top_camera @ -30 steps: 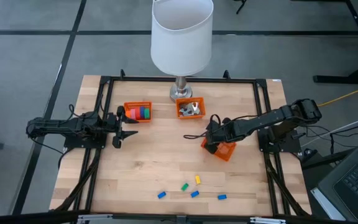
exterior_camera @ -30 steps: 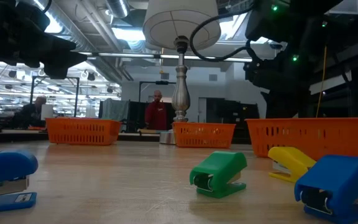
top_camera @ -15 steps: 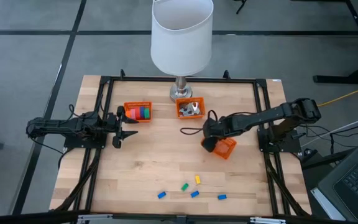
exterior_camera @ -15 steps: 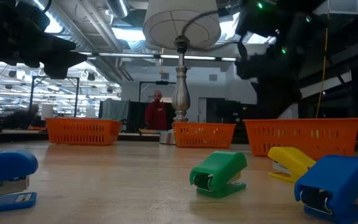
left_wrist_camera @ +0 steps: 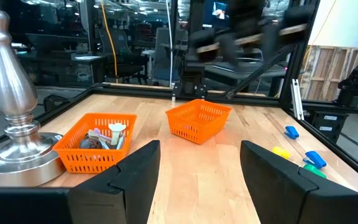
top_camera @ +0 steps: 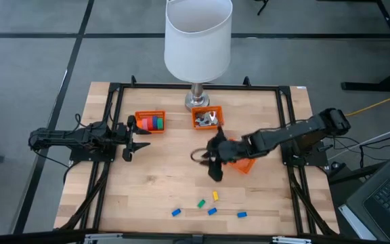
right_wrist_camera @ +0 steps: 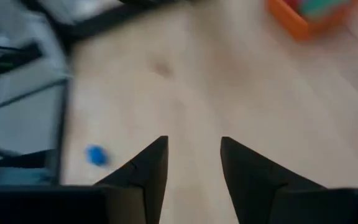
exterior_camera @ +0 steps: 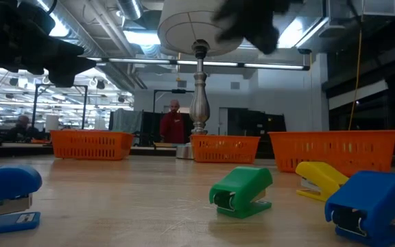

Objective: Pick and place Stapler, Stapler remover, tape
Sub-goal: Put the green stapler into the bottom orange bin

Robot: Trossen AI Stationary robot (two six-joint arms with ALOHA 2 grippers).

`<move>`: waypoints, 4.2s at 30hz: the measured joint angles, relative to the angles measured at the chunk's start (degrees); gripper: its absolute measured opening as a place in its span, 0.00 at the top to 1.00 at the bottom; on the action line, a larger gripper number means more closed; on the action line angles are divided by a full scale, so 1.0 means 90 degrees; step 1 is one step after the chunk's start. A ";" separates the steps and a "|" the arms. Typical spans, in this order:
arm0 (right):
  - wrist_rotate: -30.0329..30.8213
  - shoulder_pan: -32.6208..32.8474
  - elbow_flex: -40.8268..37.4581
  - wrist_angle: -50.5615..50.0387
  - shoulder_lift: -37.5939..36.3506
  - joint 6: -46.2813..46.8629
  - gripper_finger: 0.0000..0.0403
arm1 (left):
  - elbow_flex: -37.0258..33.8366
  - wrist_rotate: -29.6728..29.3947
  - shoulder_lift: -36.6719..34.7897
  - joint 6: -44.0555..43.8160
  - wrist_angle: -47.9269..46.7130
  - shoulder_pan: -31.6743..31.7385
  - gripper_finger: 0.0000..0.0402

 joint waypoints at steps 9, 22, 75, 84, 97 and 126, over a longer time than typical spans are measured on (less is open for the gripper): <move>-0.0002 0.1034 0.0002 0.1998 0.0509 -0.1770 0.63 | 0.0001 0.0000 0.0000 0.0000 0.0000 -0.0002 0.46; -0.0541 0.1278 -0.0001 0.2351 0.1944 -0.3502 0.63 | 0.0000 0.0000 0.0000 0.0000 0.0049 -0.0001 0.46; -0.0748 0.1523 0.1372 -0.0110 0.3556 -0.4028 0.42 | 0.0002 0.0001 0.0109 -0.0002 -0.0002 -0.0002 0.46; -0.0789 0.1533 0.1400 -0.0072 0.3583 -0.3982 0.68 | 0.0002 0.0000 0.0109 -0.0002 0.0000 -0.0001 0.46; -0.1166 0.1413 0.1381 -0.0127 0.3396 -0.3003 0.82 | 0.0002 0.0000 0.0109 -0.0002 0.0000 -0.0002 0.46; 0.0236 0.1347 0.1351 -0.2315 0.1124 -0.2312 0.81 | 0.0002 0.0000 0.0109 0.0000 0.0005 -0.0001 0.46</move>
